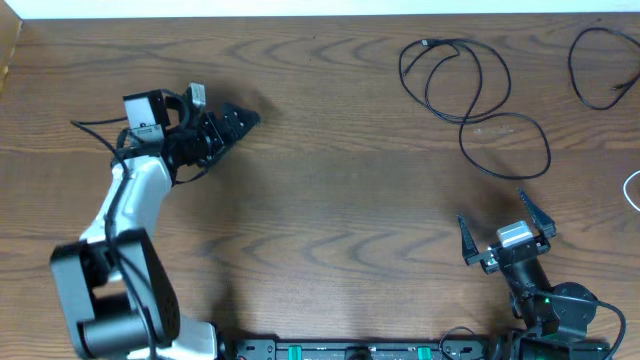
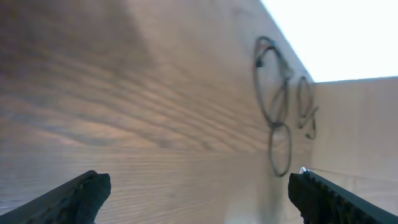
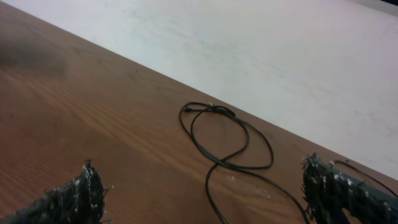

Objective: Untangle cables

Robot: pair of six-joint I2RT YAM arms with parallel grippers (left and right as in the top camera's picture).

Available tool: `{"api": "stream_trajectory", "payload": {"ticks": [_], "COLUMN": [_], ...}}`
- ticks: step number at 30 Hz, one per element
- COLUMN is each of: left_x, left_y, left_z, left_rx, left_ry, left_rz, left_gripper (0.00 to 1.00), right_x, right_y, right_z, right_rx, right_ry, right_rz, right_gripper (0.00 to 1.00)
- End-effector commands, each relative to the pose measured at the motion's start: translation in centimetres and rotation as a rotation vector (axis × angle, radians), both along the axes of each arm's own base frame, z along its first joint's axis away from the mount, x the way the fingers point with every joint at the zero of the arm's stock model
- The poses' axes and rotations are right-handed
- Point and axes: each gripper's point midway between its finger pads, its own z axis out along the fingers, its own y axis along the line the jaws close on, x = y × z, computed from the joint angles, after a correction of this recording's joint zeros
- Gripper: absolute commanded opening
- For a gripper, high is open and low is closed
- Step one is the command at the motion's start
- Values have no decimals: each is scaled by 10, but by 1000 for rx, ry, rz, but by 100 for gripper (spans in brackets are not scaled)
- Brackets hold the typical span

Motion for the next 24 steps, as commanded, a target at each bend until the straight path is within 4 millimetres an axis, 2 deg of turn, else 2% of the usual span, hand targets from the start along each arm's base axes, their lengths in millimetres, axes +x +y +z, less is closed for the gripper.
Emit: {"api": "stream_trajectory", "payload": {"ticks": [1,7,12,16,18,24], "left_x": [-3,-14,-34,-58,-74,-120], "left_y": [-4,-5,-9,-3,7,25], "left_z": [50,99,141,168,182,206], "left_rx": [3,62,136,220,277,391], "left_ry": [-139,-294,-447,-531,-562,-626], "left_rz": [-28,-42,-77,-66,-26,46], "left_gripper": [98,98,98,98,98,98], "right_x": [-1,-1,-1,-1,-1,-1], "right_y": [2,2,2,2,2,2], "right_z": [0,0,0,0,0,0], "right_rx": [-8,-8,-8,-8,-8,-8], "right_ry": [-2,-2,-3,-3,-2,-2], "right_rz": [7,7,7,7,9,9], "right_gripper": [99,99,99,99,99,99]}}
